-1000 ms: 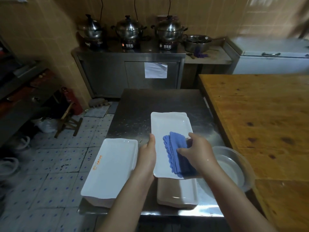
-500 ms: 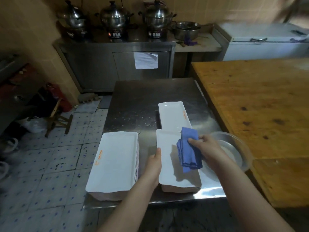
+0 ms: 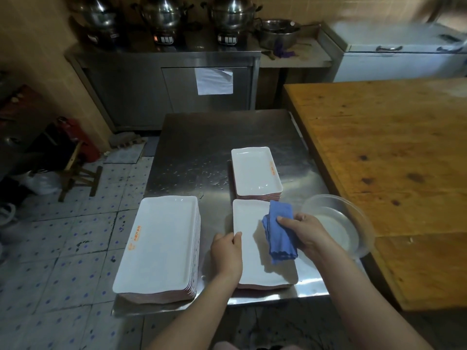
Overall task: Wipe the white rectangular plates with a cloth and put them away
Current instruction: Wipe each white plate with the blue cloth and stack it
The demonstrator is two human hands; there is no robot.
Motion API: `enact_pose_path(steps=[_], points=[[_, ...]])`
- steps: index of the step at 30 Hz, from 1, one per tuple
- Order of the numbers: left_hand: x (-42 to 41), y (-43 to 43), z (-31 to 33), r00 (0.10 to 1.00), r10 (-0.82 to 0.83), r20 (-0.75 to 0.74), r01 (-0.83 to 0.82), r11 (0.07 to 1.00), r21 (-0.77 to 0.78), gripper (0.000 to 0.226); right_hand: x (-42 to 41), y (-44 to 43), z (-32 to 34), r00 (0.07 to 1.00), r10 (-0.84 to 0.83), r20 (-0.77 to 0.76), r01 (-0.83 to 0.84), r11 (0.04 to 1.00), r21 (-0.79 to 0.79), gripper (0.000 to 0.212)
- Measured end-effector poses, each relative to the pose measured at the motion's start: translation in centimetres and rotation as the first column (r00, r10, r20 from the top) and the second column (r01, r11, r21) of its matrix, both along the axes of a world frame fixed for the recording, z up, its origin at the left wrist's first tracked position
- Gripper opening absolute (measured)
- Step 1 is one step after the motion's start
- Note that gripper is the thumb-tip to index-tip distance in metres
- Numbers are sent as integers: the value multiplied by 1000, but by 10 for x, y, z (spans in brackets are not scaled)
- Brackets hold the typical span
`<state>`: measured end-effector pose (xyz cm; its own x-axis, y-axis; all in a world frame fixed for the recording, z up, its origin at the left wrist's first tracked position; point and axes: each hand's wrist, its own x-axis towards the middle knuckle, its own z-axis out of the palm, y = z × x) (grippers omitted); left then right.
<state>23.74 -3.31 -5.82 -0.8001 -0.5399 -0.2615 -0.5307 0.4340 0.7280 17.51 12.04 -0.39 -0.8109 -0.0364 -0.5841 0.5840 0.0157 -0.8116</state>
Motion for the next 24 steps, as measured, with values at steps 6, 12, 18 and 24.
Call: enact_pose_path(steps=[6, 12, 18, 24], points=[[-1, -2, -20, 999, 42, 14, -42, 999, -34, 30, -5, -3, -13, 1000, 28, -1, -28, 999, -16, 5], [-7, -7, -29, 998, 50, 44, -48, 998, -47, 23, -14, -2, -23, 999, 51, 9, -50, 998, -41, 5], [-45, -23, -21, 989, 147, -17, -146, 987, 63, 33, -46, 4, -21, 1000, 6, 20, -3, 992, -123, 8], [-136, -34, 7, 971, 215, -102, -191, 960, 207, 27, -98, 1, -17, 1000, 5, 4, -4, 984, -176, 10]])
